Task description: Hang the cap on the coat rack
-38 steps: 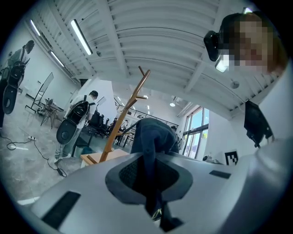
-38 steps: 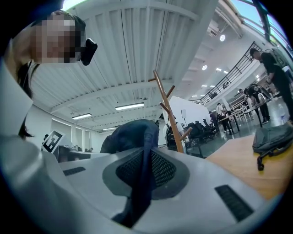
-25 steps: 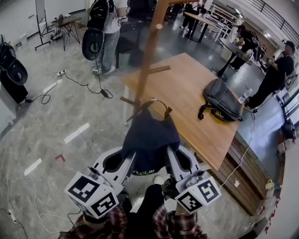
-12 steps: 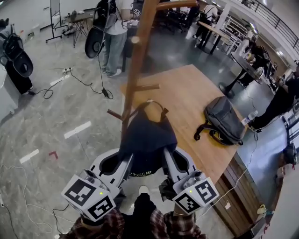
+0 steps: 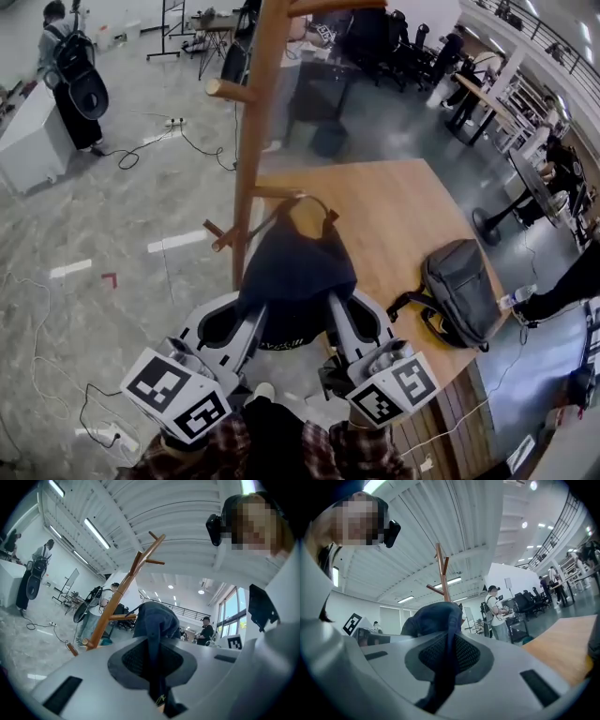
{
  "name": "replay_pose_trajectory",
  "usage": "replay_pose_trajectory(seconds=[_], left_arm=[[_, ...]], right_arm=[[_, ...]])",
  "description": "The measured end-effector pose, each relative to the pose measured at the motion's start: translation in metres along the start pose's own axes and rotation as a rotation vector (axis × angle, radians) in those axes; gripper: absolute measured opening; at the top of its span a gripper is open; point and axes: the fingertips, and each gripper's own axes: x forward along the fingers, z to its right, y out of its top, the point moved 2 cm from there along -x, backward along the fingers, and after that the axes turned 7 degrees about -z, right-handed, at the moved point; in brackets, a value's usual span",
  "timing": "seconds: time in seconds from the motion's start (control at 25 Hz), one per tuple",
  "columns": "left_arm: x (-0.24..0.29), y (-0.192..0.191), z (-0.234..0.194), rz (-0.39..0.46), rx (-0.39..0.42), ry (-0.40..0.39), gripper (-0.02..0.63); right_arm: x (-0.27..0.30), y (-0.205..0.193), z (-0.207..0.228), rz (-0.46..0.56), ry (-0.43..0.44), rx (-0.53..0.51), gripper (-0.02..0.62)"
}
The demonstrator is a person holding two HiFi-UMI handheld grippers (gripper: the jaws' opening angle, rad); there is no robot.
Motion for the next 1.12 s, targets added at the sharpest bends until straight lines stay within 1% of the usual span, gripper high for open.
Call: replay_pose_trajectory(seconds=[0.12, 0.24, 0.44, 0.6, 0.76, 1.12], left_arm=[[0.005, -0.002, 0.006, 0.010, -0.001, 0.039, 0.032], [0.010, -0.002, 0.004, 0.011, -0.002, 0.059, 0.032], [0.017, 0.009, 0.001, 0.015, 0.015, 0.059, 0.032], [0.029, 0.004, 0.002, 0.010, 0.018, 0.052, 0.032], [0.035, -0.002, -0.010, 0.002, 0.013, 0.069, 0.032], [0.051, -0.027, -0.032, -0.044, -0.006, 0.143, 0.032]], right_arm=[[-0.001, 0.000, 0.009, -0.009, 0.038, 0.008, 0.031], [0.003, 0.000, 0.016, -0.014, 0.057, 0.013, 0.031], [0.012, 0.009, 0.020, -0.010, 0.059, 0.007, 0.031], [0.010, 0.009, 0.033, -0.005, 0.048, 0.000, 0.031], [0.021, -0.001, 0.041, -0.024, 0.053, 0.012, 0.031], [0.046, -0.030, 0.064, -0.097, 0.082, 0.062, 0.031]])
